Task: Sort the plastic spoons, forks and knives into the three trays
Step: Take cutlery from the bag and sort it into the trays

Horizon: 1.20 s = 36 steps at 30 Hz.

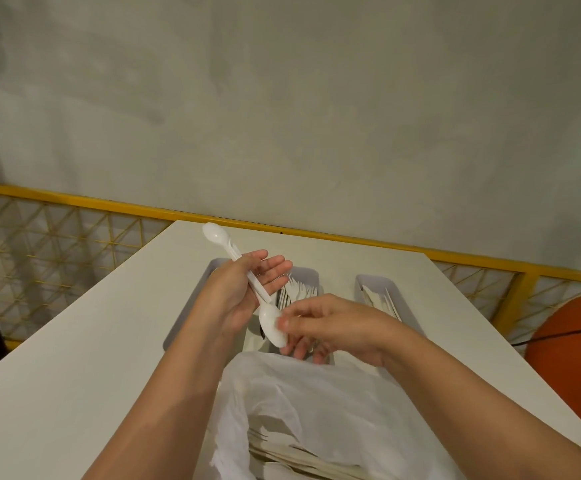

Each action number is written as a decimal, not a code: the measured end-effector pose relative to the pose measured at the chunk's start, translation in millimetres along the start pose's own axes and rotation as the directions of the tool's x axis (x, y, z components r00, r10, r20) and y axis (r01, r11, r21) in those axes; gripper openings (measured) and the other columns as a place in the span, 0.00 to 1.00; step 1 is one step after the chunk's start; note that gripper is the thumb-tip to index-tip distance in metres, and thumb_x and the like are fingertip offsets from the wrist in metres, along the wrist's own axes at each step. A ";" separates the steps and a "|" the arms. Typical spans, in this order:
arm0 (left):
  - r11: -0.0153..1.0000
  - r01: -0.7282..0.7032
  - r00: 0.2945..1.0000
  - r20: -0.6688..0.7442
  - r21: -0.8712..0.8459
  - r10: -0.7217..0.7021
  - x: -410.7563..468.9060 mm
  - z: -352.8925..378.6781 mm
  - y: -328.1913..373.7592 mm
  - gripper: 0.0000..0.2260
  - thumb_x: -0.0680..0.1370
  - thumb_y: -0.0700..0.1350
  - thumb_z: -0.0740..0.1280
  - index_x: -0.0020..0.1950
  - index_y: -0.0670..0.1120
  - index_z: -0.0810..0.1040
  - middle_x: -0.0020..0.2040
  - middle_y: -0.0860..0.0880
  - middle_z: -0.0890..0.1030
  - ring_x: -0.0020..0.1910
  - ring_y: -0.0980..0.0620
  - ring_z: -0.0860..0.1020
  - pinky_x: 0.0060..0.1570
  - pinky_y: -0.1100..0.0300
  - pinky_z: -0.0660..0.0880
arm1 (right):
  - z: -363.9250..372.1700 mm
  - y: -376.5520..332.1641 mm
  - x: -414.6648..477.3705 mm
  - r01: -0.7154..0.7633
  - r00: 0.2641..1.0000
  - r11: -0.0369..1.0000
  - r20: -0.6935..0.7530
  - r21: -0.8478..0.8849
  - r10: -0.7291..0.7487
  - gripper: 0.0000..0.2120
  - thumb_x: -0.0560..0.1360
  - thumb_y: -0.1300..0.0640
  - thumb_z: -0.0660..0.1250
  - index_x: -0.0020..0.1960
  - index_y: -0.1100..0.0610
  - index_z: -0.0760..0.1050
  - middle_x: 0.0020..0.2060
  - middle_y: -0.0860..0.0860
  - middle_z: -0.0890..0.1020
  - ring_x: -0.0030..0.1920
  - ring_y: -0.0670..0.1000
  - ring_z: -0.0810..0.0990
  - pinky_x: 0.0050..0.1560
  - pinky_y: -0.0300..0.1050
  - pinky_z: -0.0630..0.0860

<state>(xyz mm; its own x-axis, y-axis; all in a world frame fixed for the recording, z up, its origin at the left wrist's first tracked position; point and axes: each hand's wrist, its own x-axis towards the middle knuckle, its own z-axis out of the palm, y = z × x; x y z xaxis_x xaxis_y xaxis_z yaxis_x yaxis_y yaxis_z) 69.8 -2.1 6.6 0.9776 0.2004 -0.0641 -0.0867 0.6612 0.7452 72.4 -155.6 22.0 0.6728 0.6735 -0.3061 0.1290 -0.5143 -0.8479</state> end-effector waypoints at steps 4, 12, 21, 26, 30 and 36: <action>1.000 0.011 1.000 0.000 0.012 -0.011 -1.3 0.2 1.8 0.09 0.81 0.34 0.51 0.49 0.38 0.71 0.46 0.39 0.78 0.44 0.44 0.80 0.43 0.54 0.80 | 7.5 1.8 0.1 0.017 0.998 1.000 0.062 0.008 -0.017 0.01 0.76 0.58 0.66 0.47 0.55 0.77 0.40 0.51 0.83 0.37 0.45 0.80 0.40 0.37 0.75; 0.998 0.025 1.000 -0.005 -0.061 -0.025 -4.7 -2.0 8.2 0.07 0.81 0.34 0.53 0.50 0.36 0.69 0.45 0.37 0.78 0.43 0.43 0.79 0.39 0.52 0.81 | -10.3 6.5 -12.5 0.081 0.995 0.965 -0.071 0.248 -0.066 0.03 0.77 0.63 0.63 0.49 0.58 0.74 0.41 0.54 0.81 0.38 0.49 0.79 0.36 0.41 0.75; 0.989 0.043 0.994 -0.097 -0.138 -0.056 -3.2 -7.6 10.3 0.05 0.82 0.37 0.53 0.53 0.37 0.67 0.45 0.36 0.76 0.39 0.41 0.79 0.35 0.44 0.78 | -34.0 -4.4 -17.9 0.492 0.821 0.760 -0.517 0.425 -0.243 0.09 0.79 0.63 0.58 0.41 0.57 0.73 0.37 0.51 0.80 0.35 0.46 0.77 0.36 0.41 0.73; 0.970 0.094 0.994 0.030 0.222 -0.103 -8.7 -8.2 8.5 0.11 0.82 0.44 0.55 0.53 0.39 0.73 0.31 0.47 0.70 0.20 0.56 0.66 0.18 0.67 0.65 | -45.8 -13.3 -16.5 0.550 0.772 0.734 -0.578 0.399 -0.265 0.11 0.80 0.61 0.56 0.42 0.56 0.74 0.37 0.50 0.78 0.36 0.45 0.75 0.34 0.37 0.73; 0.861 0.089 0.962 0.180 0.501 -0.204 -18.6 3.9 2.7 0.19 0.82 0.54 0.52 0.52 0.44 0.78 0.30 0.50 0.72 0.22 0.57 0.63 0.21 0.66 0.57 | -42.2 -19.9 -7.4 0.517 0.813 0.744 -0.516 0.423 -0.271 0.11 0.80 0.61 0.57 0.41 0.55 0.75 0.33 0.47 0.79 0.34 0.44 0.76 0.36 0.38 0.72; 0.744 -0.010 0.915 0.306 0.668 -0.263 -22.9 12.4 -8.6 0.24 0.80 0.59 0.48 0.53 0.49 0.80 0.28 0.50 0.73 0.26 0.57 0.67 0.27 0.64 0.64 | -39.1 -25.0 4.5 0.485 0.841 0.725 -0.488 0.489 -0.234 0.10 0.80 0.61 0.58 0.43 0.55 0.75 0.36 0.49 0.78 0.37 0.45 0.74 0.39 0.40 0.66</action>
<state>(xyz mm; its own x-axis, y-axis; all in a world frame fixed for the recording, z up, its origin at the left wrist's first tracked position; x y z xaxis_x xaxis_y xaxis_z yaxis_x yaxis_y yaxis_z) 50.6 -21.4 9.9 0.9760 -0.2115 -0.0516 0.0542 0.0066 0.9985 100.7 -160.5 58.7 0.8908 0.4280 0.1524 0.0643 0.2135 -0.9748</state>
